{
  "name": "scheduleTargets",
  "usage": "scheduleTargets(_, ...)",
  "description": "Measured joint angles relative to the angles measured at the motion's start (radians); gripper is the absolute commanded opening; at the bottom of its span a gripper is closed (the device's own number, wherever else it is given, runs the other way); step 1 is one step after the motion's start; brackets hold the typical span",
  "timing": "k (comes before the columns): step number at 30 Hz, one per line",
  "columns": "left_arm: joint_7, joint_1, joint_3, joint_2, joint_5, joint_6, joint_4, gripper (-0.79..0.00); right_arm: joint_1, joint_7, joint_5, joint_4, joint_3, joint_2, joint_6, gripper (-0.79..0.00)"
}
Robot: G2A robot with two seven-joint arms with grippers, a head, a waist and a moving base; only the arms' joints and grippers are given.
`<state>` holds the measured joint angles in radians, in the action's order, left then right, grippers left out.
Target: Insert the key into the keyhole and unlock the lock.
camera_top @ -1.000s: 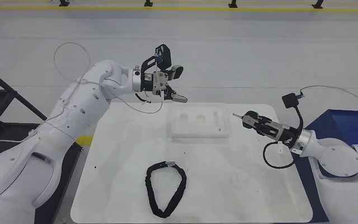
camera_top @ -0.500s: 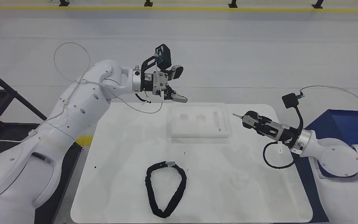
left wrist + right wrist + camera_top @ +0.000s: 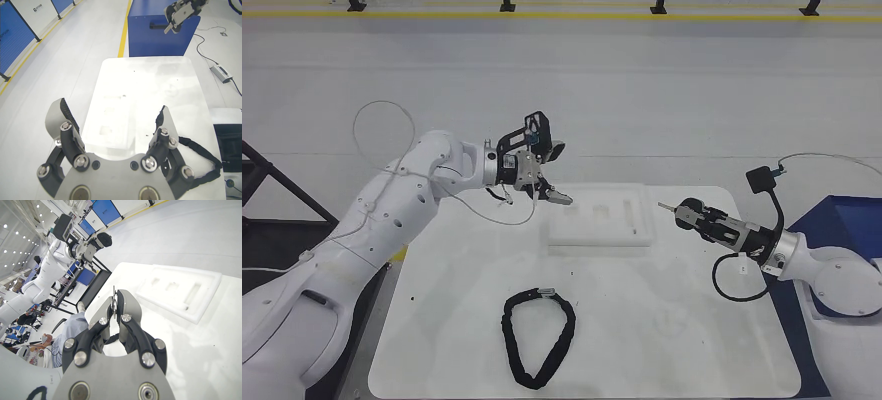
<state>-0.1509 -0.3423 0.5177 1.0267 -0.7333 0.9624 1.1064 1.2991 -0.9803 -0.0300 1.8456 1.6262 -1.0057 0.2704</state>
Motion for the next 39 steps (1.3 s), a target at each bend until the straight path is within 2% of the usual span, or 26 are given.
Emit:
scheduleTargets(5, 0.007, -0.062, 0.010, -0.015, -0.065, 0.049, 0.001, 0.000, 0.000, 0.000, 0.000, 0.000, 0.000, 0.000, 0.000, -0.785)
scheduleTargets(9, 0.000, -0.093, -0.023, -0.021, -0.089, 0.050, 0.025, 0.000, 0.000, 0.000, 0.000, 0.000, 0.000, 0.000, 0.000, -0.785)
scheduleTargets(14, -0.018, -0.095, -0.131, -0.040, -0.083, 0.050, 0.038, 0.000, 0.000, 0.000, 0.000, 0.000, 0.000, 0.000, 0.000, -0.785)
scheduleTargets(23, -0.073, -0.024, -0.348, -0.068, 0.052, 0.050, 0.024, 0.000, 0.000, 0.000, 0.000, 0.000, 0.000, 0.000, 0.000, -0.785)
scheduleTargets(28, -0.156, -0.028, -0.348, -0.076, 0.124, 0.050, 0.044, 0.000, 0.000, 0.000, 0.000, 0.000, 0.000, 0.000, 0.000, -0.785)
scheduleTargets(39, -0.156, -0.027, -0.348, -0.076, 0.126, 0.050, 0.045, 0.000, 0.000, 0.000, 0.000, 0.000, 0.000, 0.000, 0.000, -0.785)
